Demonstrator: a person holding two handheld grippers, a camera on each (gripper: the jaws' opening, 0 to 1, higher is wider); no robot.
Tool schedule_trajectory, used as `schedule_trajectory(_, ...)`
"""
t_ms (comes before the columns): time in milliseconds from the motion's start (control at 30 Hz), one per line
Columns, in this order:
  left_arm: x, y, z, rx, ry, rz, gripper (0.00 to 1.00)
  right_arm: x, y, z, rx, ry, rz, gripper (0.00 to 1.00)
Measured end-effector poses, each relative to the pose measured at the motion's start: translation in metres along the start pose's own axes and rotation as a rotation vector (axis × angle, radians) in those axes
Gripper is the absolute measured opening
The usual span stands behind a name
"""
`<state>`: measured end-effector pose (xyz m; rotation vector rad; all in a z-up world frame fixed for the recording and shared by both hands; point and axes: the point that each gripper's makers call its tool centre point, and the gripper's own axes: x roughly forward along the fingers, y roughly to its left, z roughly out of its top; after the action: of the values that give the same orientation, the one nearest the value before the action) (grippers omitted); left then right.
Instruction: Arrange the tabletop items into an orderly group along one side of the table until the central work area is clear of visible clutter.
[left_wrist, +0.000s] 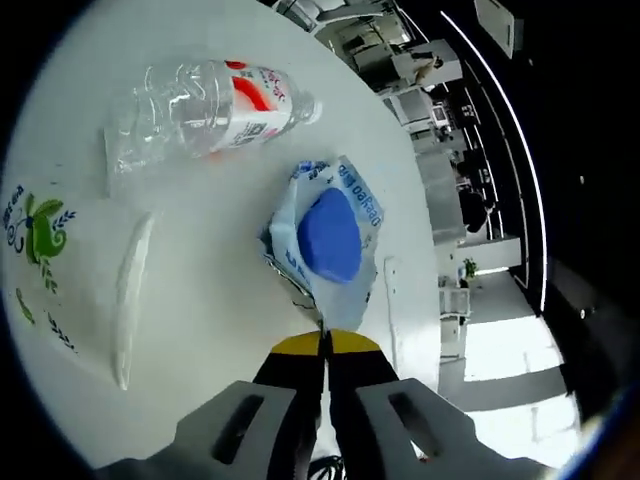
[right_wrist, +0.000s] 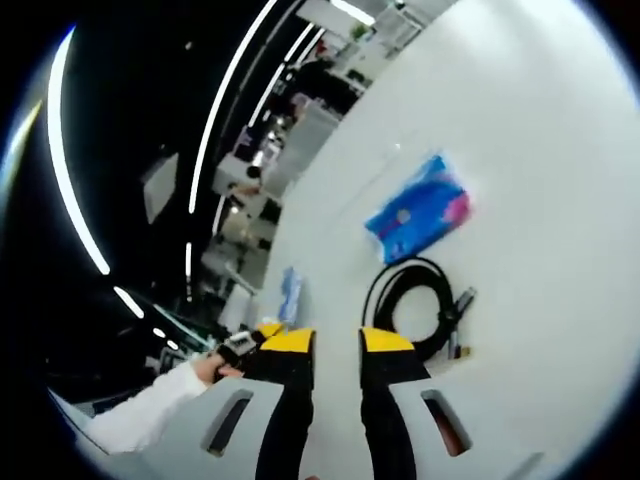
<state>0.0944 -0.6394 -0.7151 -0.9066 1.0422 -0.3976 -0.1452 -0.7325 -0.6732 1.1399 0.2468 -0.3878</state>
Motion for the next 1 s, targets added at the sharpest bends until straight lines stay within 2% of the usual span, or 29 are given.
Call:
schedule_trajectory(67, -0.007, -0.014, 0.002, 0.024, 0.002, -0.052, 0.0, 0.001, 0.006, -0.005, -0.004, 0.021, 0.024, 0.19)
schedule_trajectory(133, -0.014, -0.024, 0.003, 0.042, 0.01, -0.093, 0.0, 0.003, 0.014, -0.006, 0.012, 0.017, 0.062, 0.28)
schedule_trajectory(233, -0.022, -0.032, 0.005, 0.082, 0.024, -0.13, 0.0, 0.008, 0.029, -0.011, 0.12, 0.023, 0.133, 0.43)
schedule_trajectory(300, -0.029, -0.039, 0.005, 0.083, 0.038, -0.176, 0.0, 0.012, 0.038, -0.015, 0.155, 0.039, 0.167, 0.52)
schedule_trajectory(367, -0.035, -0.045, 0.002, 0.102, 0.062, -0.214, 0.0, 0.021, 0.048, -0.019, 0.197, 0.066, 0.198, 0.57)
schedule_trajectory(400, -0.041, -0.052, -0.002, 0.113, 0.086, -0.263, 0.0, 0.025, 0.055, -0.02, 0.216, 0.073, 0.22, 0.61)
schedule_trajectory(433, -0.044, -0.051, -0.002, 0.151, 0.087, -0.259, 0.0, 0.032, 0.065, -0.022, 0.25, 0.087, 0.246, 0.63)
schedule_trajectory(500, -0.056, -0.063, -0.011, 0.169, 0.126, -0.336, 0.0, 0.044, 0.083, -0.026, 0.295, 0.111, 0.288, 0.68)
schedule_trajectory(533, -0.061, -0.064, -0.013, 0.178, 0.129, -0.342, 0.0, 0.048, 0.092, -0.028, 0.3, 0.123, 0.309, 0.69)
schedule_trajectory(567, -0.069, -0.07, -0.018, 0.198, 0.157, -0.395, 0.0, 0.054, 0.102, -0.031, 0.299, 0.144, 0.328, 0.7)
schedule_trajectory(600, -0.076, -0.074, -0.022, 0.191, 0.183, -0.423, 0.0, 0.058, 0.108, -0.034, 0.297, 0.155, 0.334, 0.71)
schedule_trajectory(633, -0.08, -0.074, -0.021, 0.213, 0.17, -0.424, 0.0, 0.065, 0.114, -0.038, 0.31, 0.17, 0.344, 0.71)
schedule_trajectory(700, -0.094, -0.08, -0.029, 0.256, 0.212, -0.474, 0.0, 0.075, 0.121, -0.044, 0.394, 0.194, 0.348, 0.72)
schedule_trajectory(733, -0.098, -0.08, -0.03, 0.287, 0.209, -0.479, 0.0, 0.083, 0.122, -0.049, 0.461, 0.211, 0.344, 0.73)
schedule_trajectory(767, -0.106, -0.082, -0.035, 0.324, 0.231, -0.498, 0.0, 0.087, 0.125, -0.048, 0.486, 0.201, 0.365, 0.73)
schedule_trajectory(833, -0.118, -0.087, -0.039, 0.355, 0.239, -0.528, 0.0, 0.09, 0.134, -0.043, 0.552, 0.177, 0.403, 0.73)
schedule_trajectory(867, -0.124, -0.09, -0.042, 0.355, 0.262, -0.552, 0.0, 0.091, 0.136, -0.039, 0.575, 0.155, 0.414, 0.72)
schedule_trajectory(900, -0.133, -0.093, -0.049, 0.376, 0.314, -0.587, 0.0, 0.091, 0.137, -0.032, 0.614, 0.117, 0.427, 0.72)
schedule_trajectory(933, -0.139, -0.094, -0.051, 0.427, 0.316, -0.601, 0.0, 0.091, 0.138, -0.028, 0.633, 0.095, 0.435, 0.72)
schedule_trajectory(1000, -0.156, -0.102, -0.062, 0.563, 0.371, -0.669, 0.0, 0.089, 0.138, -0.023, 0.664, 0.078, 0.445, 0.71)
